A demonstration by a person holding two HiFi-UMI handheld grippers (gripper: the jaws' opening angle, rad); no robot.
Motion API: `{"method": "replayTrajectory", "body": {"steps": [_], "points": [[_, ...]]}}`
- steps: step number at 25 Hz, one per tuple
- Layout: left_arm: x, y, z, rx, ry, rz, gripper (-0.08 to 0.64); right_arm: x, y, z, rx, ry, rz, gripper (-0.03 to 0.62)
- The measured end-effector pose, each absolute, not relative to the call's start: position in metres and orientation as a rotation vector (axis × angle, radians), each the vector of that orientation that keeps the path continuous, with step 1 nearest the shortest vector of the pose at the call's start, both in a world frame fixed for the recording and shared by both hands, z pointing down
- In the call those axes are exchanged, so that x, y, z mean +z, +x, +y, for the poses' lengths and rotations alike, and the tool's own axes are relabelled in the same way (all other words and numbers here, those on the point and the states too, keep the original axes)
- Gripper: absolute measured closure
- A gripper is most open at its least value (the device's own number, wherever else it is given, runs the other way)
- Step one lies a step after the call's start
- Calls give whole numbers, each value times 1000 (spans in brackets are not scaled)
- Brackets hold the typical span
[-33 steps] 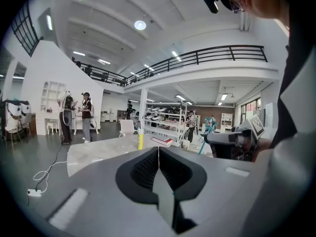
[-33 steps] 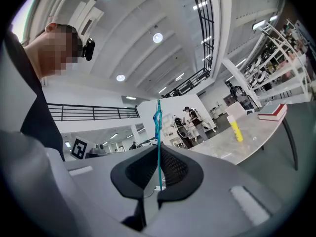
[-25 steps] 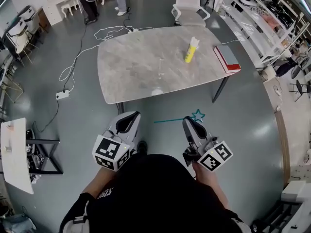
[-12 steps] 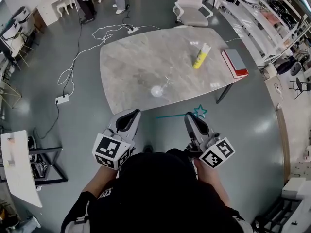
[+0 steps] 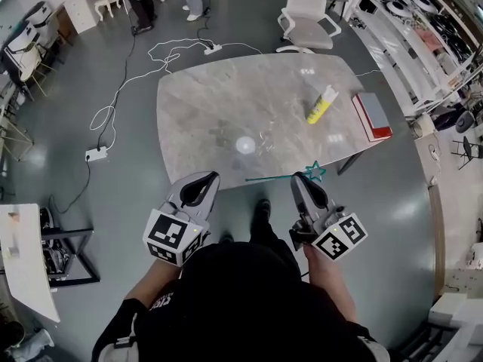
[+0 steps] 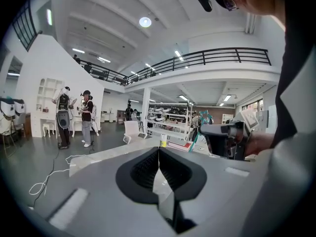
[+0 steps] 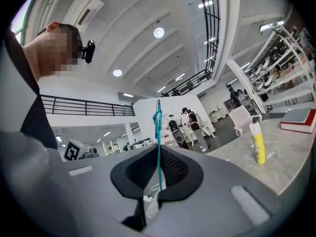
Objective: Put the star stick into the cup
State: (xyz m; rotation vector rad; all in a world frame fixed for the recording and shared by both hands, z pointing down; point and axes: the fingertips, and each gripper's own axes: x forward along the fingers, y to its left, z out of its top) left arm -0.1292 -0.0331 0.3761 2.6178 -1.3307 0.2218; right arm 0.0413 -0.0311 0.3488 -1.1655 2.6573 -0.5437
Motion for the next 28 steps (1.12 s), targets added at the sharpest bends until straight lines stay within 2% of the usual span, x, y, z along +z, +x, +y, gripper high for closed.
{"method": "replayTrajectory", "body": {"steps": [14,28], "points": [[364,-76,-144,240,2532,-1454,555,357,80,-159,-658,-1002,2719,565],[383,-46,-199,302,2369,-1606,555,406,112,-230,-794,-866,2818,565]]}}
